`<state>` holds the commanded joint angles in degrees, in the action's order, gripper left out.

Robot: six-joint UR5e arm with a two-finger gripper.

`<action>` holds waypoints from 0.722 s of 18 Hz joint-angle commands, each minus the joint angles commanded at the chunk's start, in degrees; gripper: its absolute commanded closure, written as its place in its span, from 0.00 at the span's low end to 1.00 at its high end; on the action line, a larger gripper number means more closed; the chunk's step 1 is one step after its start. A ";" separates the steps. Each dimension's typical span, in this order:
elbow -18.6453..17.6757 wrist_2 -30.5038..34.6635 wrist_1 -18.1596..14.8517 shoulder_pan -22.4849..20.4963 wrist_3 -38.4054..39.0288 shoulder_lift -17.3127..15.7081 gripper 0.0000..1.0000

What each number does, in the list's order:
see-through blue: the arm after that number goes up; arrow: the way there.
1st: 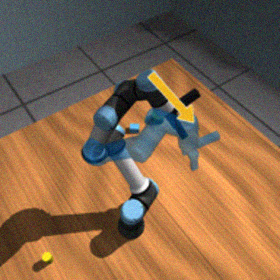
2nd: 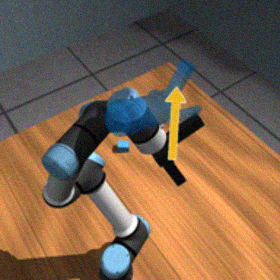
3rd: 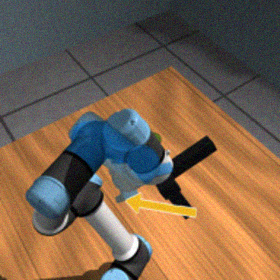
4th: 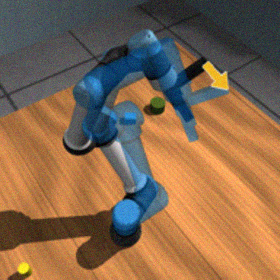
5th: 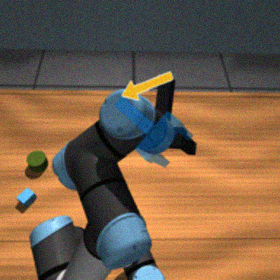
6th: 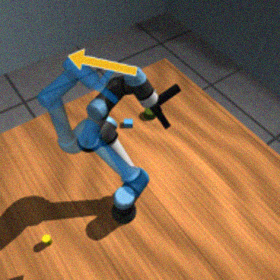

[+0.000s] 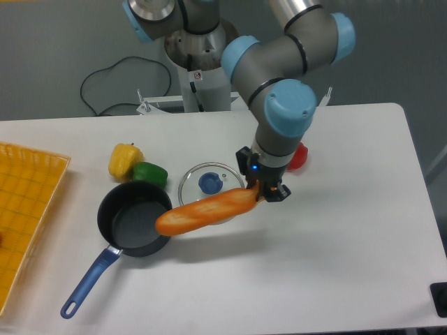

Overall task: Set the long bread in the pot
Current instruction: 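Carry the held bread loaf over the glass lid toward the blue saucepan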

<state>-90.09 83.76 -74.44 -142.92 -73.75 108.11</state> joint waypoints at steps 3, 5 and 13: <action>0.00 1.31 -0.62 2.28 1.41 0.00 0.65; -0.44 3.50 -1.49 3.69 2.38 0.09 0.65; -1.58 4.48 -1.50 6.59 4.83 -0.26 0.65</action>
<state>-91.67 88.24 -75.94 -136.33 -68.92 107.84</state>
